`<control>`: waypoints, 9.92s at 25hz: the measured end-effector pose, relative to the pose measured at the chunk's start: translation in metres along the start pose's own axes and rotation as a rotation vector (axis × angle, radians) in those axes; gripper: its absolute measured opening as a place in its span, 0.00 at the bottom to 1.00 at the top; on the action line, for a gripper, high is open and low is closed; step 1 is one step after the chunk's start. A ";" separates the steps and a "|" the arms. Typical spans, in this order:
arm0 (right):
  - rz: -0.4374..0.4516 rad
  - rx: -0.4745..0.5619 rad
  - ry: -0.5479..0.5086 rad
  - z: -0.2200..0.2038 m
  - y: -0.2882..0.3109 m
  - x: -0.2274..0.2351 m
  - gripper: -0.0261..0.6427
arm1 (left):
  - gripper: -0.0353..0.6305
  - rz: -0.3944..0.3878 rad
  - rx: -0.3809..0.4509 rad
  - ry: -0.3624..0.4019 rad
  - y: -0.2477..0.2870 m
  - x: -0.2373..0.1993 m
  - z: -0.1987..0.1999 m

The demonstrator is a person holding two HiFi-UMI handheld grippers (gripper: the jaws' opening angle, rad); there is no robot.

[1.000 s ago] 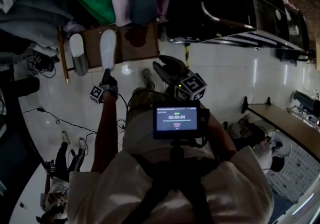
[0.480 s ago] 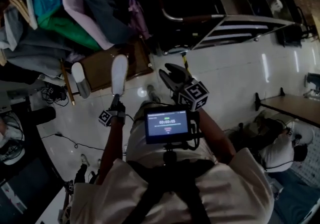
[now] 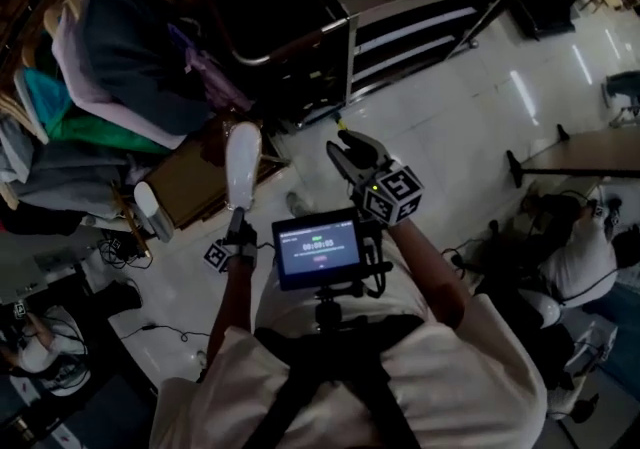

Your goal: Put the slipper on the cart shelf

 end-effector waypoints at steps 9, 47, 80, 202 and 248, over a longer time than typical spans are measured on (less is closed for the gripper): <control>-0.155 0.093 -0.002 0.019 -0.117 0.053 0.26 | 0.13 -0.146 -0.223 0.109 0.073 0.065 -0.074; -0.285 -0.032 -0.080 0.156 -0.187 0.355 0.26 | 0.13 -0.151 -0.352 -0.041 0.482 0.155 -0.282; 0.053 -0.306 -0.118 0.225 -0.100 0.515 0.25 | 0.13 0.108 0.192 -0.210 0.655 0.119 -0.261; 0.005 -0.040 -0.105 0.246 -0.176 0.438 0.23 | 0.05 0.125 0.045 0.898 0.439 0.413 -0.309; 0.287 -0.041 -0.236 0.290 -0.151 0.497 0.23 | 0.05 0.296 0.263 0.812 0.465 0.409 -0.346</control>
Point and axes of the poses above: the fingertips, and each gripper's own axes: y forward along the fingers, x to its right, z out of its top, the point moved 4 cm from there along -y, backward along the fingers, and after that the axes turned 8 degrees about z, right-handed, at the moved point
